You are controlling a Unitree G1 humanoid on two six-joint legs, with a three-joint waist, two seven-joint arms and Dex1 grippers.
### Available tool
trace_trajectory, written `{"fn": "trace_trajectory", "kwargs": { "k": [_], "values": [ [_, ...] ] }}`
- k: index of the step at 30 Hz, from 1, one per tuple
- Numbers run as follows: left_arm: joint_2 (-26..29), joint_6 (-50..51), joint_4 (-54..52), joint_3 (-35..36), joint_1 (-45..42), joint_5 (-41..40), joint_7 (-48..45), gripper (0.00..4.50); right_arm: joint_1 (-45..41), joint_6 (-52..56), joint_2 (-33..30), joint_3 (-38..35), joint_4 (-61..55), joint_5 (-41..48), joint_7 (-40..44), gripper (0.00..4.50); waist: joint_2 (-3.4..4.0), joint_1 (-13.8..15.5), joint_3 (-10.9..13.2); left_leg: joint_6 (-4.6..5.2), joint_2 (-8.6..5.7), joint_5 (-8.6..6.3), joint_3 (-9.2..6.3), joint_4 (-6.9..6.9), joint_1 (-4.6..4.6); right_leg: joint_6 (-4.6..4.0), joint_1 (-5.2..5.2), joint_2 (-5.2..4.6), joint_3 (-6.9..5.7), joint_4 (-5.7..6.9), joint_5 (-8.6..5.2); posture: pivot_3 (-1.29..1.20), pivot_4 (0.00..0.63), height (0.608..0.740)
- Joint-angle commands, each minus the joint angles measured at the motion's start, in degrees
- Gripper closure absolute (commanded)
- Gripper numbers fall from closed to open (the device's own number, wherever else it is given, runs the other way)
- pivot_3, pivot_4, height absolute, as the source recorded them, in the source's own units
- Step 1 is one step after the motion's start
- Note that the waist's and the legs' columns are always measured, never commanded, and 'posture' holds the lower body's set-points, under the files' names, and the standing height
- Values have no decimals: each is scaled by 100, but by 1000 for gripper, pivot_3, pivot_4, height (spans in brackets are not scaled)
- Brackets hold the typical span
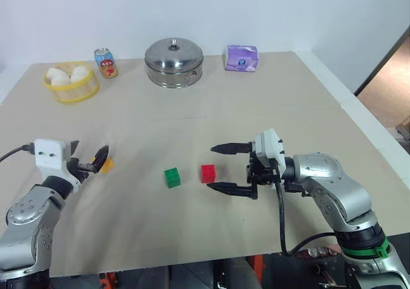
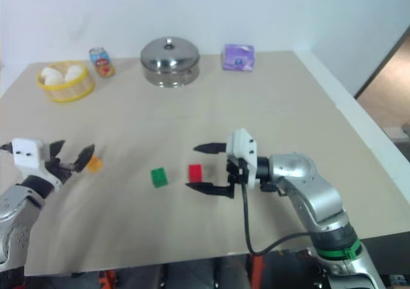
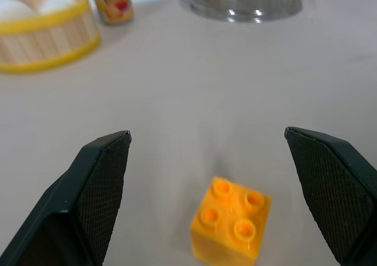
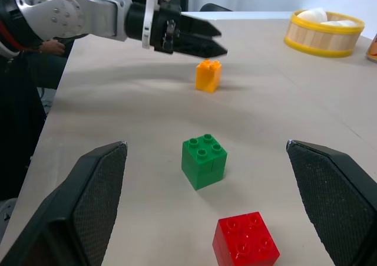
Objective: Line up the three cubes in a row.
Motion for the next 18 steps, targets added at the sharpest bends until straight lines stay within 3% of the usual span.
{"fn": "trace_trajectory", "kwargs": {
  "k": [1, 12, 16, 18],
  "values": [
    [235, -149, 187, -91, -78, -68, -402, 158, -57, -69, 28, -2, -105, 2, 11, 0, 0, 0, 0, 0, 2, 0, 0, -1, 0, -1, -1, 2, 0, 0, -1, 0, 150, 740],
    [500, -277, 947, -378, -368, 76, -896, 158, 101, 12, -24, -77, -282, 1, -103, 0, 0, -1, 0, -1, 6, 0, 8, -2, -1, -4, -5, 4, 4, 0, 0, 0, 150, 740],
    [642, -353, 1197, -524, -424, 242, -1030, 1181, 138, 31, -22, -81, -332, 10, -153, 0, 0, 0, 0, -1, 7, 0, 11, -5, -1, -4, -9, 6, 6, 0, 0, 0, 150, 740],
    [671, -388, 1252, -555, -462, 259, -1060, 1987, 149, 32, -22, -84, -342, 10, -167, 0, 0, 0, 0, -1, 9, -1, 12, -6, -1, -4, -10, 7, 6, 0, 0, 0, 150, 740]
  ]
}}
